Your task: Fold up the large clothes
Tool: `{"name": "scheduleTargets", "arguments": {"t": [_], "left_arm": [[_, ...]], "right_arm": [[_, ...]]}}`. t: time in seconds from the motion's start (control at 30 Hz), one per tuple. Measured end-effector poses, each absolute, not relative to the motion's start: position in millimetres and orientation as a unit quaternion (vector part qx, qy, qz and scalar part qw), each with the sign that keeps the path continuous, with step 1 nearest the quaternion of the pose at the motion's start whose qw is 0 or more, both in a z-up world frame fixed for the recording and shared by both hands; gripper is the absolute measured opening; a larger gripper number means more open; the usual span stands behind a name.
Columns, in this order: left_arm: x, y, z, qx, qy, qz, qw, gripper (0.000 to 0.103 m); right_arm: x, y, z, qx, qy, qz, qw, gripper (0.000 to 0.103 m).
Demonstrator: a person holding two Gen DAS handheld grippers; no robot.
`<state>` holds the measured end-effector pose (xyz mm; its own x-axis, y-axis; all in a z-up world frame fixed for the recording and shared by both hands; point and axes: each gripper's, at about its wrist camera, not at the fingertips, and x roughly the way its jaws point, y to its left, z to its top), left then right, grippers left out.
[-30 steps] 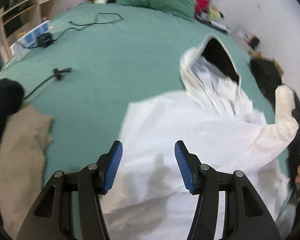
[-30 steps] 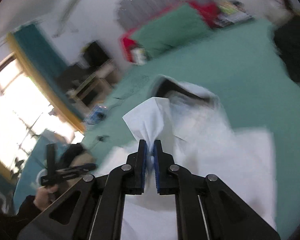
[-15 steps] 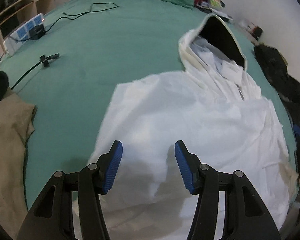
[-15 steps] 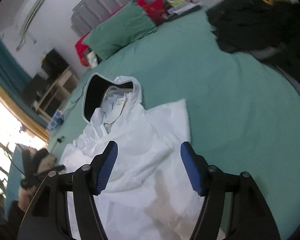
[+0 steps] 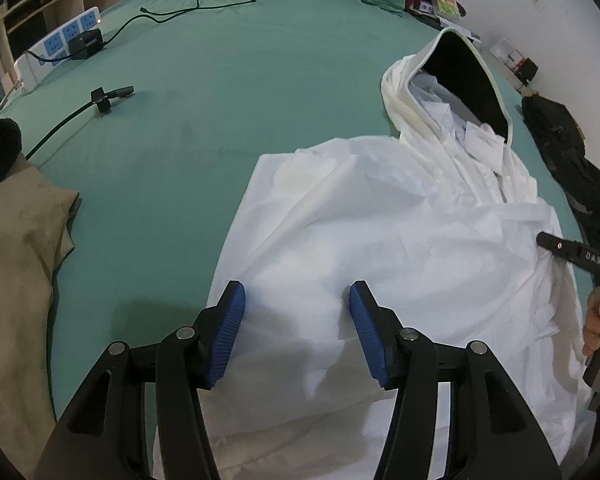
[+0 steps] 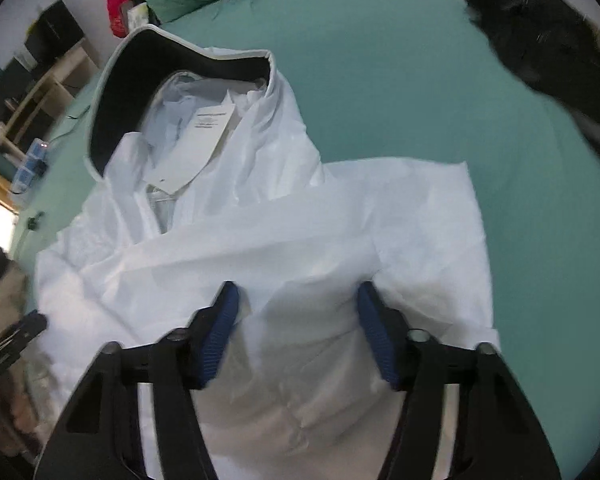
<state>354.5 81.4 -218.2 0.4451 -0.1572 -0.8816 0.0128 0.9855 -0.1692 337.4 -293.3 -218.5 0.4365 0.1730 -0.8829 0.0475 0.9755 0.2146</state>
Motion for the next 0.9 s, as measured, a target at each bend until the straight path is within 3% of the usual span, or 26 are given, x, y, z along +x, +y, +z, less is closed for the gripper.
{"name": "scheduleTargets", "arguments": {"t": [0.03,0.07,0.27,0.53,0.67,0.9], "left_arm": [[353.9,80.5,-218.1,-0.066,0.524,-0.049,0.848,0.058],[353.7,79.4,-217.7,-0.063,0.524,-0.050,0.848,0.058],[351.2,79.0,-216.8,-0.061,0.519,-0.052,0.851,0.058],[353.1,79.6,-220.6,-0.047,0.499,-0.040,0.865,0.057],[353.9,78.5,-220.3,-0.046,0.500,-0.034,0.864,0.058],[352.9,78.4,-218.4,-0.046,0.504,-0.037,0.862,0.058]], "right_arm": [[338.0,-292.8,-217.7,0.099,0.528,0.033,0.843,0.010],[338.6,-294.4,-217.7,0.105,0.530,0.034,0.841,0.003],[328.2,-299.5,-171.9,0.096,0.478,0.035,0.872,0.003],[293.6,-303.1,-60.1,0.077,0.263,0.115,0.955,0.003],[285.0,-314.6,-89.8,0.074,0.298,0.099,0.947,0.003],[247.5,-357.7,-198.9,0.131,0.451,0.029,0.882,0.004]]}}
